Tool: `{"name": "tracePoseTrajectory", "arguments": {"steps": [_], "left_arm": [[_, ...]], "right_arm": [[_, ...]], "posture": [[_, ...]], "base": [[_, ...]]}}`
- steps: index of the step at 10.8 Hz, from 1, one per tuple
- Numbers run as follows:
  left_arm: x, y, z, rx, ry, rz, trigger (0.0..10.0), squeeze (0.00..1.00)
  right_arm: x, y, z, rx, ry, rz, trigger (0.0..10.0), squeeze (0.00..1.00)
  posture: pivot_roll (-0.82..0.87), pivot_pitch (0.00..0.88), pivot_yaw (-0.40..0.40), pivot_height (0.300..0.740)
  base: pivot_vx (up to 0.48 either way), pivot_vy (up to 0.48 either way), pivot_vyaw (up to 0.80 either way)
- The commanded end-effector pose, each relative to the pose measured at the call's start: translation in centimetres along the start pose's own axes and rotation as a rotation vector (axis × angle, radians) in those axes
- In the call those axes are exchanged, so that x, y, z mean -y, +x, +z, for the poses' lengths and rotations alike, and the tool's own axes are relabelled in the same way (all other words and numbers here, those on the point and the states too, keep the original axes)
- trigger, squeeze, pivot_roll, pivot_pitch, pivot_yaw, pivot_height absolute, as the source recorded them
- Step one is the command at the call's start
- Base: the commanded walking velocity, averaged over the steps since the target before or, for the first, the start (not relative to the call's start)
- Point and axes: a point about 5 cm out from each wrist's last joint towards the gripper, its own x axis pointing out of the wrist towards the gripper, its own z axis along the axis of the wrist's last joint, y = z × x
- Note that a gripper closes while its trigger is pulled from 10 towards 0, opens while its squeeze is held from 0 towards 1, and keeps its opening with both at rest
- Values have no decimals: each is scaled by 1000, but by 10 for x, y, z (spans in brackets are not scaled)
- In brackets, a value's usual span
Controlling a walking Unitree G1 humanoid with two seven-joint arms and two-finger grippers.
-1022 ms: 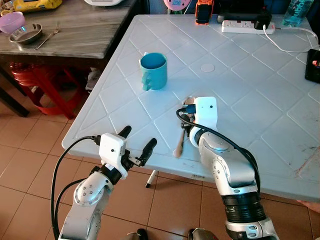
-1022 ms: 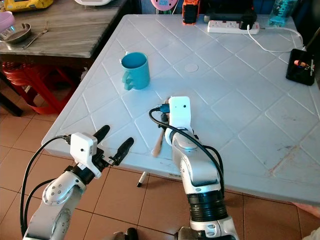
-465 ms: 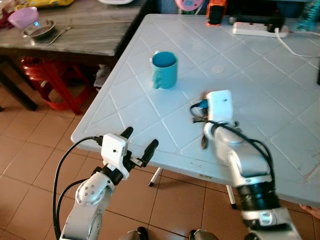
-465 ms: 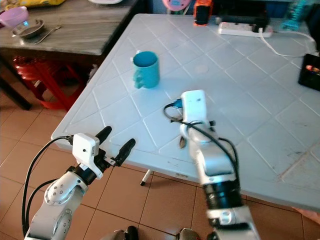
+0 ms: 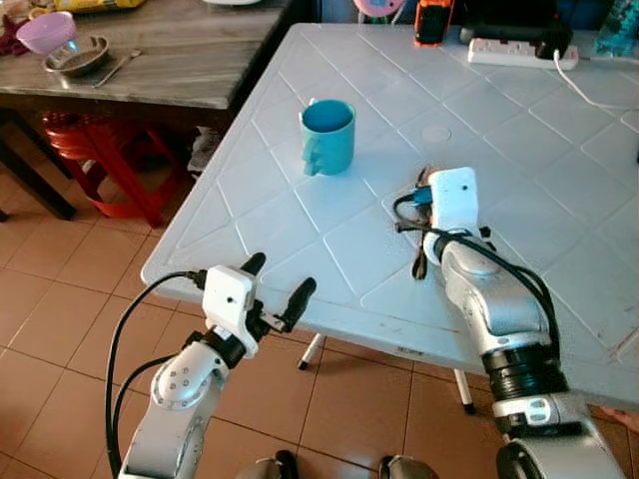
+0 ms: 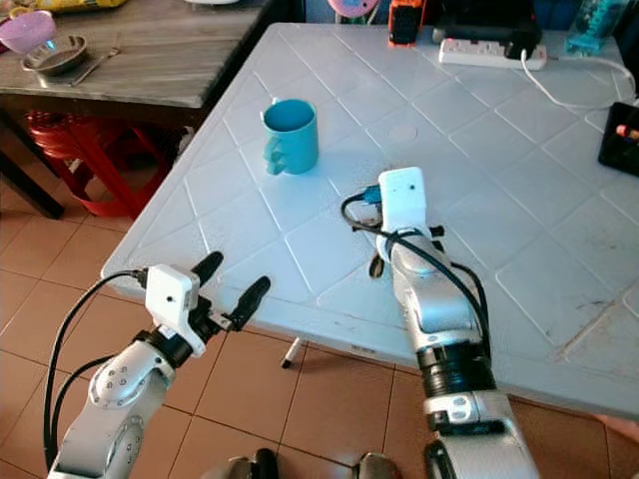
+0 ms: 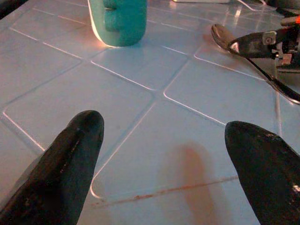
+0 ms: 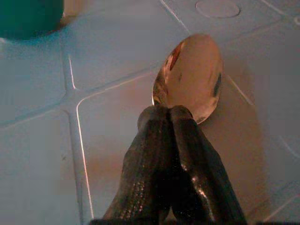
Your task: Setting the table
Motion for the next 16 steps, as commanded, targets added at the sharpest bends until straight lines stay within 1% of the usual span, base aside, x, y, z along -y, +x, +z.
{"name": "tracePoseTrajectory", "arguments": {"steps": [1,2,3,4,5,7,8,9,10,11,12,13,15,16], "left_arm": [[-4,-3,0,-9,5,20,10000,0],[-5,-2,1,1,6,22,10000,0],[-6,-1,3,9,6,21,10000,0],[-6,0,4,10,7,15,10000,0],[-5,0,4,12,4,5,10000,0],[-4,0,4,9,0,-10,10000,0],[-2,0,4,12,-6,-36,10000,0],[-1,-1,5,15,-13,-67,10000,0],[-2,-2,4,9,-17,-80,10000,0],[1,-3,2,-5,-19,-137,10000,0],[1,-3,3,2,-30,-166,10000,0],[-1,-1,7,23,-29,-182,10000,0],[-3,0,9,32,-27,-182,10000,0],[0,1,8,33,-29,-184,10000,0]], "right_arm": [[-2,-4,-5,3,43,-5,10000,796],[-10,-8,2,75,91,10,10000,1000],[-14,-13,4,101,98,-2,10000,1000],[-15,-18,6,110,120,-36,10000,1000],[-15,-23,10,124,175,-44,10000,1000],[-17,-27,14,129,171,-62,10000,1000],[-17,-32,17,133,171,-104,10000,1000],[-16,-41,16,117,192,-157,10000,1000],[-19,-45,8,80,202,-156,10000,1000],[-22,-44,-2,38,214,-154,10000,1000],[-22,-43,-4,22,216,-158,10000,1000],[-18,-40,-5,-4,228,-176,10000,1000],[-16,-34,-3,-22,232,-190,10000,1000],[-18,-28,0,-27,261,-189,10000,1000]], "posture": [[-70,229,128,740],[-74,226,130,740],[-76,226,130,740],[-78,225,132,740],[-84,225,135,740],[-90,223,135,740],[-93,221,129,740],[-94,221,127,740],[-98,221,127,740],[-100,220,126,740],[-100,220,126,740],[-102,218,122,740],[-103,216,118,740],[-102,214,117,740]], "base": [[0,0,0],[0,0,0],[0,0,0],[0,0,0],[0,0,0],[0,0,0],[0,0,0],[0,0,0],[0,0,0],[0,0,0],[0,0,0],[0,0,0],[0,0,0],[0,0,0]]}}
